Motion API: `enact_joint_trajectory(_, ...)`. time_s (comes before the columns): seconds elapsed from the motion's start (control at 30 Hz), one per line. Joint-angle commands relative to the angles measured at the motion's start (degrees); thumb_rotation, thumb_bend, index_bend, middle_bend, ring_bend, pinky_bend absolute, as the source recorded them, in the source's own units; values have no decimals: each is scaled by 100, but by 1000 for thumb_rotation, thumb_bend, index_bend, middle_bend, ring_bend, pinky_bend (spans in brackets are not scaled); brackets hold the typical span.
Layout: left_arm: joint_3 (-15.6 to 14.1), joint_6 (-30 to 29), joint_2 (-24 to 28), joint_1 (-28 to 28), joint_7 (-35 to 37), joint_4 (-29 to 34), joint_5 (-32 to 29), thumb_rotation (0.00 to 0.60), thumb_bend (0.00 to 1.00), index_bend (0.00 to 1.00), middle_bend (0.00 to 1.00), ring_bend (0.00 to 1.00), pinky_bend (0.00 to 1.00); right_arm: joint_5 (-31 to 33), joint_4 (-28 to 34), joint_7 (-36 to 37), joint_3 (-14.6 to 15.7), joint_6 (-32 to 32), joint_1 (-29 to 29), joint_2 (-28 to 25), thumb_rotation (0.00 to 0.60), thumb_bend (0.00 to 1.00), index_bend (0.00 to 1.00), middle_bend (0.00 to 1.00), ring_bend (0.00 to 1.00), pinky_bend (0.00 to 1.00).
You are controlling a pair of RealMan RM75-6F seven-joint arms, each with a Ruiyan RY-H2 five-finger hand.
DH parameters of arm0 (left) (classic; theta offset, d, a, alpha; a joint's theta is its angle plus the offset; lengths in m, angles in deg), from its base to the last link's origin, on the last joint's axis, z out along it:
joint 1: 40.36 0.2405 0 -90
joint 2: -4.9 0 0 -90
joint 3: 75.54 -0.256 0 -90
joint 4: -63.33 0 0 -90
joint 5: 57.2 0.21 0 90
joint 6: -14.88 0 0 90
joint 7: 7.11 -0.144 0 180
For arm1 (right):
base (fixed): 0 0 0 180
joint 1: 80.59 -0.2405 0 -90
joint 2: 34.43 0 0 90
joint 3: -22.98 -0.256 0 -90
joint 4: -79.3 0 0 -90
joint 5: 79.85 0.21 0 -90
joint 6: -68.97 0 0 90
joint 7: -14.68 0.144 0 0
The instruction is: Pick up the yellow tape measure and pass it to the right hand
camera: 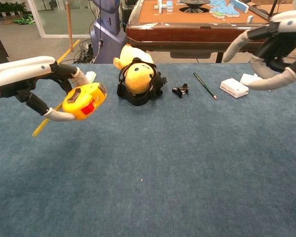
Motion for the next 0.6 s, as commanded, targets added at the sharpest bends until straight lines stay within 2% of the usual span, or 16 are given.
enact_joint_trajectory(0.03, 131, 105, -46, -125, -298, 186, -234, 600, 202, 493, 493, 367, 240, 234, -197, 185, -148, -448, -426, 191, 600, 359, 299, 758, 862, 749)
enact_joint_trajectory(0.1, 177, 134, -86, -172, -446, 235, -352, 600, 201, 493, 493, 367, 240, 393, -262, 232, -206, -639, -608, 235, 600, 359, 309, 769, 874, 749)
enact_joint_trajectory(0.17, 206, 169, -115, -203, -525, 279, -462, 600, 202, 493, 493, 367, 240, 556, -307, 252, -259, -771, -750, 266, 600, 359, 343, 721, 818, 702)
enact_joint_trajectory(0.23, 232, 218, -134, -237, -595, 326, -588, 600, 202, 493, 493, 367, 240, 764, -345, 214, -312, -869, -902, 317, 600, 359, 372, 571, 620, 524)
enact_joint_trajectory(0.3, 250, 241, -146, -256, -649, 355, -690, 600, 202, 493, 493, 367, 240, 912, -375, 160, -354, -895, -1017, 384, 600, 359, 393, 319, 259, 235)
enact_joint_trajectory(0.33, 260, 252, -152, -264, -680, 374, -757, 600, 202, 493, 493, 367, 240, 980, -401, 114, -379, -865, -1079, 450, 600, 359, 403, 231, 141, 135)
enact_joint_trajectory(0.4, 286, 252, -169, -271, -720, 401, -872, 600, 202, 494, 493, 365, 240, 1093, -424, 78, -415, -830, -1166, 556, 600, 359, 408, 129, 36, 29)
enact_joint_trajectory(0.6, 426, 266, -167, -311, -831, 608, -1353, 600, 202, 496, 493, 363, 240, 1460, -605, -220, -483, -782, -1538, 917, 600, 359, 414, 14, 0, 0)
